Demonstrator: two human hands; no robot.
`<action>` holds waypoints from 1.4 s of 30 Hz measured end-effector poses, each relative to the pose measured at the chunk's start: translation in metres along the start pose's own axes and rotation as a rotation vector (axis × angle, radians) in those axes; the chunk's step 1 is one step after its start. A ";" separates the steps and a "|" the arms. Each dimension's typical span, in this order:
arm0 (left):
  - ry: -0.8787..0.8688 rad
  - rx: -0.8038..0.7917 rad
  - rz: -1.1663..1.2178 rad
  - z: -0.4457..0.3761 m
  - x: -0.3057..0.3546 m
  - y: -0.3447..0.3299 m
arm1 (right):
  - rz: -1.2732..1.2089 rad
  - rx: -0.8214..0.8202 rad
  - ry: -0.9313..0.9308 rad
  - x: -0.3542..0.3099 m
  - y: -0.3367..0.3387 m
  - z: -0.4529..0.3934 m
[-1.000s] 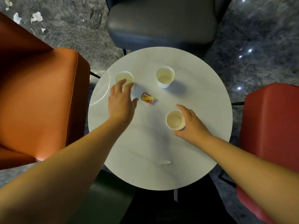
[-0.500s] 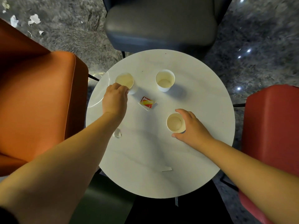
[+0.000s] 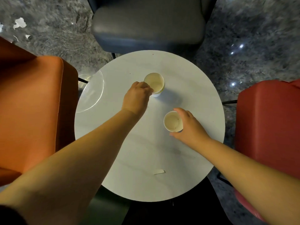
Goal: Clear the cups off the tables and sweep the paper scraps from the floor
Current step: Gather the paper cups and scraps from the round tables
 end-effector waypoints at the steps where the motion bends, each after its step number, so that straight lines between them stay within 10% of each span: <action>1: 0.017 -0.063 -0.020 -0.001 -0.002 -0.011 | -0.010 0.007 -0.001 0.002 0.001 0.000; 9: 0.324 0.256 0.272 0.005 -0.024 0.016 | -0.037 0.013 0.012 0.005 0.004 -0.001; 15: 0.720 0.076 0.501 -0.009 -0.057 -0.018 | -0.065 0.016 0.006 0.009 0.006 -0.003; 30: 0.547 0.207 0.678 0.060 -0.001 0.047 | -0.022 -0.069 0.016 0.013 -0.001 0.003; 42: 0.378 0.027 0.296 0.078 0.058 -0.017 | -0.084 -0.047 0.022 0.014 0.000 0.010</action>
Point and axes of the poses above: each hand's wrist, its own z-axis away from the middle knuckle, its own y-axis out of the back of the hand, x = y × z, the point moved 10 cm from there along -z, towards the middle knuckle, and after that the axes turned 5 degrees about -z, right-handed, at the moved point
